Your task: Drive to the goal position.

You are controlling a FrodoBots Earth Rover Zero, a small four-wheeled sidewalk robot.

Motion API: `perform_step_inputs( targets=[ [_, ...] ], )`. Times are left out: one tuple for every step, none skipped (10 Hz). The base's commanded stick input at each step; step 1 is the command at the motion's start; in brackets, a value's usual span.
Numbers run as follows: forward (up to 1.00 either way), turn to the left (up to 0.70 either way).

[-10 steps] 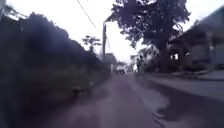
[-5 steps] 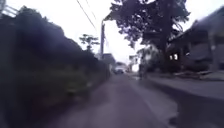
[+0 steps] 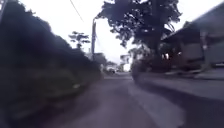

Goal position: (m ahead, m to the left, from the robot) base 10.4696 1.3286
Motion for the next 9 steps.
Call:
perform_step_inputs(
  targets=[
    [0.7,0.0],
    [0.7,0.0],
    [0.7,0.0],
    [0.7,0.0],
    [0.7,0.0],
    [0.7,0.0],
    [0.7,0.0],
    [0.7,0.0],
    [0.7,-0.02]
  ],
)
